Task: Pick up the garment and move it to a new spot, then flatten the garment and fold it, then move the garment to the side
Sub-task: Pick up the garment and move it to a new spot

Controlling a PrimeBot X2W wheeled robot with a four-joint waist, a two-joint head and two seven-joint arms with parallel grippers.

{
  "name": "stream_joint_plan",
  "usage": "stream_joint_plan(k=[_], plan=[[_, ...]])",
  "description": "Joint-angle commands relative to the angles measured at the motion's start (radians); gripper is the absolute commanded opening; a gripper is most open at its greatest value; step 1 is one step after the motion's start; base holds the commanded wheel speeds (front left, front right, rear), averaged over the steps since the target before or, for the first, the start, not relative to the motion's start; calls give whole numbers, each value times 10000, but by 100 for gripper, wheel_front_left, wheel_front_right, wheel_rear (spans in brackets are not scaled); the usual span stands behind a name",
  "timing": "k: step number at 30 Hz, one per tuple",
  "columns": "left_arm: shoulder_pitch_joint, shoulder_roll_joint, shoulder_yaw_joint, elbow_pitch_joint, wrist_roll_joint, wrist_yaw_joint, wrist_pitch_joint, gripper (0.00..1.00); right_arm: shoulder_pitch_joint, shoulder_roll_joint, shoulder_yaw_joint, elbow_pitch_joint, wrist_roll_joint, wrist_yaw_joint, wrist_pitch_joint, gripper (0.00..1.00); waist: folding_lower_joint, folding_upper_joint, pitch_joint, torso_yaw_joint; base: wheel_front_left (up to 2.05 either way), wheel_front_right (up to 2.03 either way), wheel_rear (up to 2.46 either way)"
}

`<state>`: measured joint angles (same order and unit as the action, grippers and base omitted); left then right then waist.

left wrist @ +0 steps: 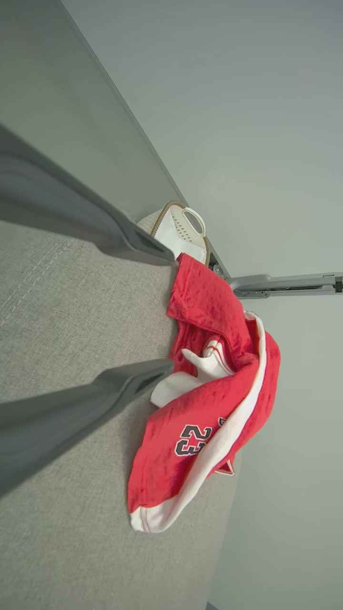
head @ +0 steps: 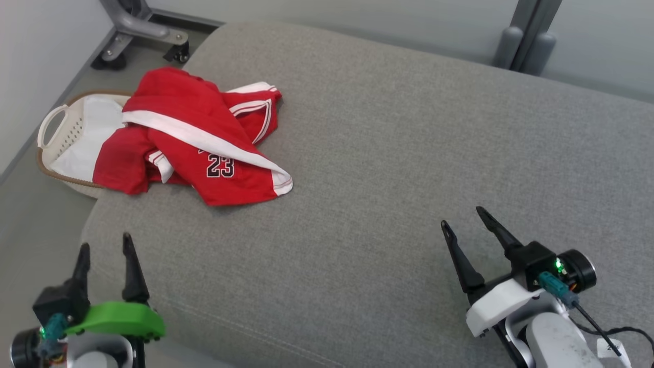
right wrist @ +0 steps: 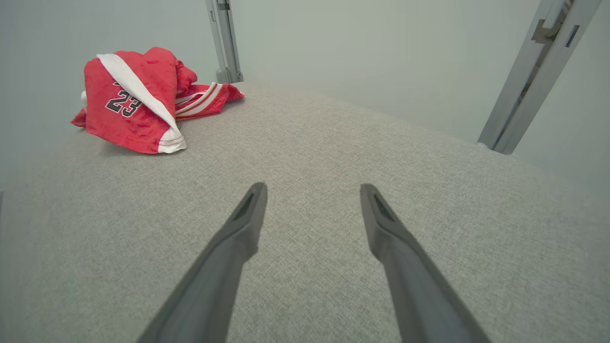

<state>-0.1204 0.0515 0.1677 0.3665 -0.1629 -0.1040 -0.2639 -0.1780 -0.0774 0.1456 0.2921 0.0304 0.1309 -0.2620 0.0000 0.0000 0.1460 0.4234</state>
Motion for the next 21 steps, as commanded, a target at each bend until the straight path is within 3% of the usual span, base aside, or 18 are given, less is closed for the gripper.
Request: stream_joint_plan(k=[1,9,21], plan=[[-502,9,112,56,-57,-83,-10,100,-180,-92,-10,-91,-79,-3,-44,100,0,0,1071,-412,0,0,0],[-2630,544,481,959,-344,-268,-9,100,-598,-303,72,-448,-314,-5,-43,100,0,0,2090,-895,0,0,0],[-4854,2141,-1188,3574,-2181,-276,-9,100,-1029,-318,347,-820,-400,-5,-43,100,0,0,2851,-1738,0,0,0]])
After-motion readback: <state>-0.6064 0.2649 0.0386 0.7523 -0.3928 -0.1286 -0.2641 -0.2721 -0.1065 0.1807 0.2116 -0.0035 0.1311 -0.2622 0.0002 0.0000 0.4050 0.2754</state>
